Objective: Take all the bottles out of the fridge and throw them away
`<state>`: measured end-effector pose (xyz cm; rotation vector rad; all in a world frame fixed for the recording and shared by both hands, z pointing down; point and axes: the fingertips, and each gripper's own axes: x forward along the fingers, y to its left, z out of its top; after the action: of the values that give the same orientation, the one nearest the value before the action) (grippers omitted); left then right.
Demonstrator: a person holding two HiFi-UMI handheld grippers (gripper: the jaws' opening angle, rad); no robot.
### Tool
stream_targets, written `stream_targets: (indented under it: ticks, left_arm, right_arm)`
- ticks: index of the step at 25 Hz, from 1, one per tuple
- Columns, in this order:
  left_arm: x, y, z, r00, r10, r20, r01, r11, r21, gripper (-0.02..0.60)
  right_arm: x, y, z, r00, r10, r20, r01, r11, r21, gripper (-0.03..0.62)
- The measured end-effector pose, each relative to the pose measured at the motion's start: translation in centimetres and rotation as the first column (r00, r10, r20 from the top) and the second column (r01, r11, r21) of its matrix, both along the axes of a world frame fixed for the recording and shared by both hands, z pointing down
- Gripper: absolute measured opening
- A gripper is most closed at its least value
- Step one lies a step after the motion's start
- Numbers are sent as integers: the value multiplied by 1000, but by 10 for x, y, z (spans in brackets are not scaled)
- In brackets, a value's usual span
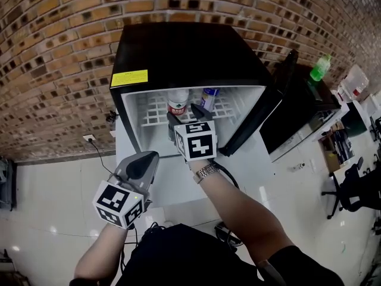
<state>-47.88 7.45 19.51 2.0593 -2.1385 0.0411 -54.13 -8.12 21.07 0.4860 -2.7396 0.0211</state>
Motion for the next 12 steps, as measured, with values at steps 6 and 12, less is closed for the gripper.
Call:
stream_targets:
  ticks: [6,12]
  left_arm:
    - [-20,0,8,1000,0,-17,0,1000,-12,3]
    - [-35,5,15,999,-21,-35,21,1000,-16,3]
  right_arm:
    - [-27,-19,11,999,29,-30,-29,1000,7,313]
    - [-40,-25,15,999,29,-43,-28,999,17,313]
